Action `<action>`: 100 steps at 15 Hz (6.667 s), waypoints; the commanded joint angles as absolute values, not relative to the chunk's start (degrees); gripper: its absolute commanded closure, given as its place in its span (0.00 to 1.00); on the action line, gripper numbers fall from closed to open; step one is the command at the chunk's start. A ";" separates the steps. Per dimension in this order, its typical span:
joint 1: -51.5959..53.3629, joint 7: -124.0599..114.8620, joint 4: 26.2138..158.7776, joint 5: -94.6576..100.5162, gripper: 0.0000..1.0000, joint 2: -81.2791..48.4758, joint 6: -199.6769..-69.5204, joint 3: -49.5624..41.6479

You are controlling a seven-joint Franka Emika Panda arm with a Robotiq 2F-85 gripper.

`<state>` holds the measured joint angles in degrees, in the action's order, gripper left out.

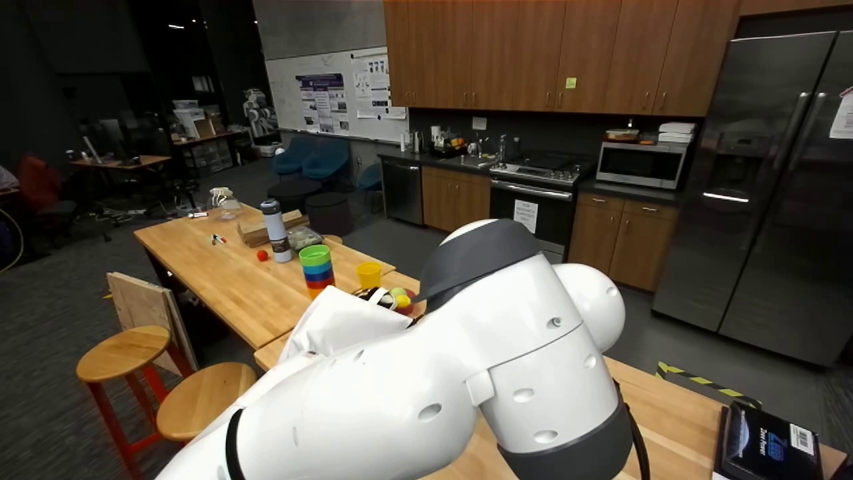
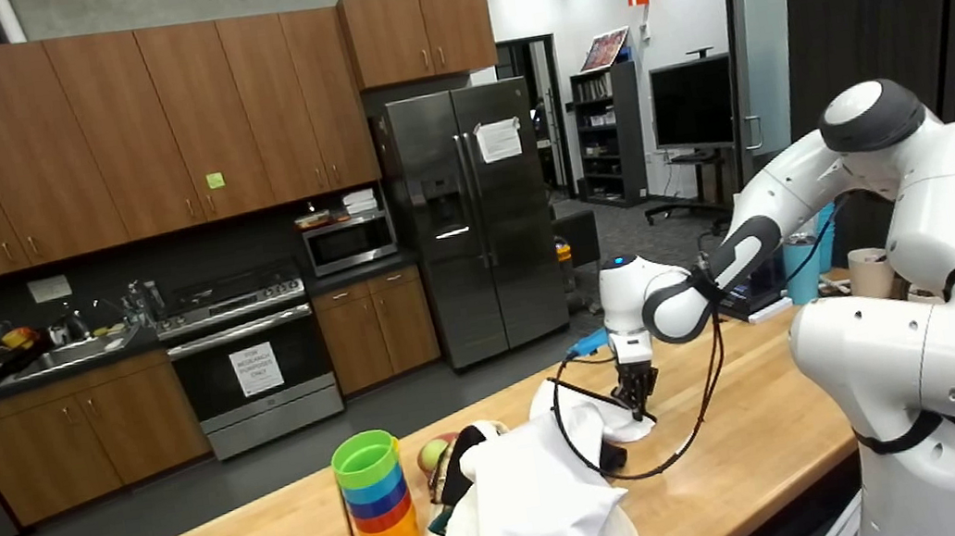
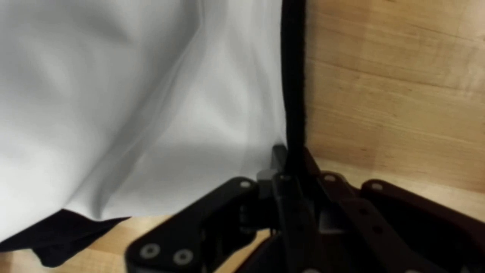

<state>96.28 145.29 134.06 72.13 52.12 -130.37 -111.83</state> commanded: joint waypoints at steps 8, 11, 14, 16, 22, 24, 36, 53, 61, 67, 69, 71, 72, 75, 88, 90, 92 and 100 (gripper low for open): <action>77.40 139.81 138.71 75.35 0.99 42.71 -123.55 -84.36; 64.33 137.71 140.82 78.50 0.99 44.28 -120.17 -70.94; 51.17 134.91 144.94 82.89 0.99 48.41 -112.05 -58.56; 42.22 132.63 148.82 83.82 0.99 51.57 -106.54 -51.28; 15.07 134.11 158.59 76.07 0.99 59.66 -98.52 -35.47; 6.80 136.87 160.72 75.20 0.99 62.48 -100.49 -32.94; -12.42 139.98 153.83 83.25 0.99 66.27 -112.74 -50.40; 22.82 150.16 155.11 62.04 0.99 78.54 -92.59 -48.17; 27.44 147.94 137.89 51.77 0.99 67.66 -98.07 -30.19; 25.94 148.77 122.43 45.39 0.99 50.09 -108.88 -24.28; 23.21 148.85 116.59 44.29 0.99 44.29 -110.69 -20.92; 20.89 150.80 109.60 42.96 0.99 38.47 -111.54 -19.01; 19.07 151.21 106.20 42.32 0.99 36.33 -110.88 -17.16; 25.01 149.05 95.82 47.49 0.99 30.72 -106.40 -18.20; 34.75 148.97 56.19 55.65 0.99 5.86 -97.17 -26.85; 22.97 148.65 51.27 51.90 0.99 1.02 -98.56 -21.81; 16.79 145.33 46.62 52.52 0.99 -2.32 -97.51 -17.56; 7.10 133.68 29.47 65.54 0.99 -10.43 -88.16 -6.99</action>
